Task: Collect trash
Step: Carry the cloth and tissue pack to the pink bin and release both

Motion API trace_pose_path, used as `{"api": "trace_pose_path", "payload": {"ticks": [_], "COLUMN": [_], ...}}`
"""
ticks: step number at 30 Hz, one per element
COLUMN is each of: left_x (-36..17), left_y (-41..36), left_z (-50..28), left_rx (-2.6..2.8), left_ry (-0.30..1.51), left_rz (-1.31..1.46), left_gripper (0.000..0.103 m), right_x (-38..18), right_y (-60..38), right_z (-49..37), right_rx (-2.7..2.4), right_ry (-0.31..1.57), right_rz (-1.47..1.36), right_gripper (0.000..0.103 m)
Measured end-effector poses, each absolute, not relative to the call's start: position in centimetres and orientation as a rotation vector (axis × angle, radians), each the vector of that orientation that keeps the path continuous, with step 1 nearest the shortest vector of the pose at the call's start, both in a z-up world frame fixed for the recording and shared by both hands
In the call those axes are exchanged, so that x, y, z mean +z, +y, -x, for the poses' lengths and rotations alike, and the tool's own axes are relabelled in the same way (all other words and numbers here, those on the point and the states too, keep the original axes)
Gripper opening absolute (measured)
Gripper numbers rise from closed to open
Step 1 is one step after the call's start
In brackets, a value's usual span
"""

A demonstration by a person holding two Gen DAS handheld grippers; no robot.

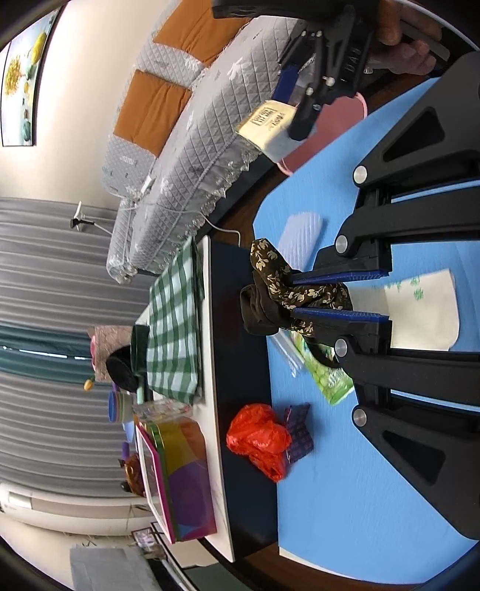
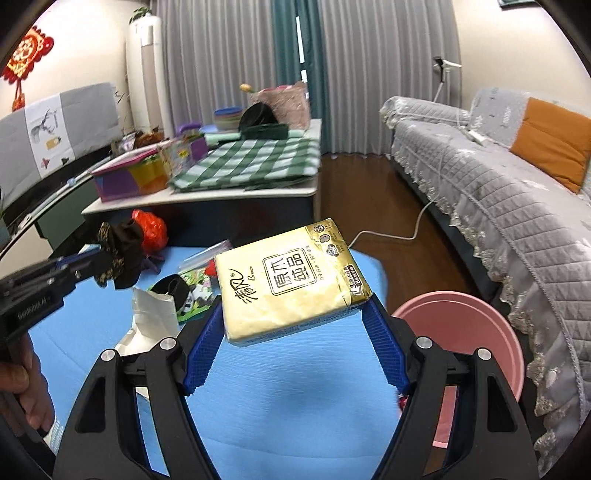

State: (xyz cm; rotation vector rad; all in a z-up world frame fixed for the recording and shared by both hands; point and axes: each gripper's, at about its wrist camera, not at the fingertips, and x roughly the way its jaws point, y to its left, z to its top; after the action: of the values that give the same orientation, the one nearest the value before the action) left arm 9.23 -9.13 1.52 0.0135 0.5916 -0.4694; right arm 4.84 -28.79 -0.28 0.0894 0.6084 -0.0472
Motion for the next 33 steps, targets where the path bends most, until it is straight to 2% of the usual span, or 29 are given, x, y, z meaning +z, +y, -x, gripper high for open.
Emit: {"api": "trace_pose_path", "payload": {"ticks": [33], "left_x": [1.5], "left_y": [-21.6], "left_z": [-4.8], "left_rx": [-0.603], "left_ry": [0.57], "left_rz": [-0.023], "left_gripper": [0.013], "right_x": [2.8], "right_y": [-42.6], "right_z": [1.6], "right_rx": [-0.306], "right_ry": [0.517], "right_rz": [-0.21], "right_gripper": [0.073]}}
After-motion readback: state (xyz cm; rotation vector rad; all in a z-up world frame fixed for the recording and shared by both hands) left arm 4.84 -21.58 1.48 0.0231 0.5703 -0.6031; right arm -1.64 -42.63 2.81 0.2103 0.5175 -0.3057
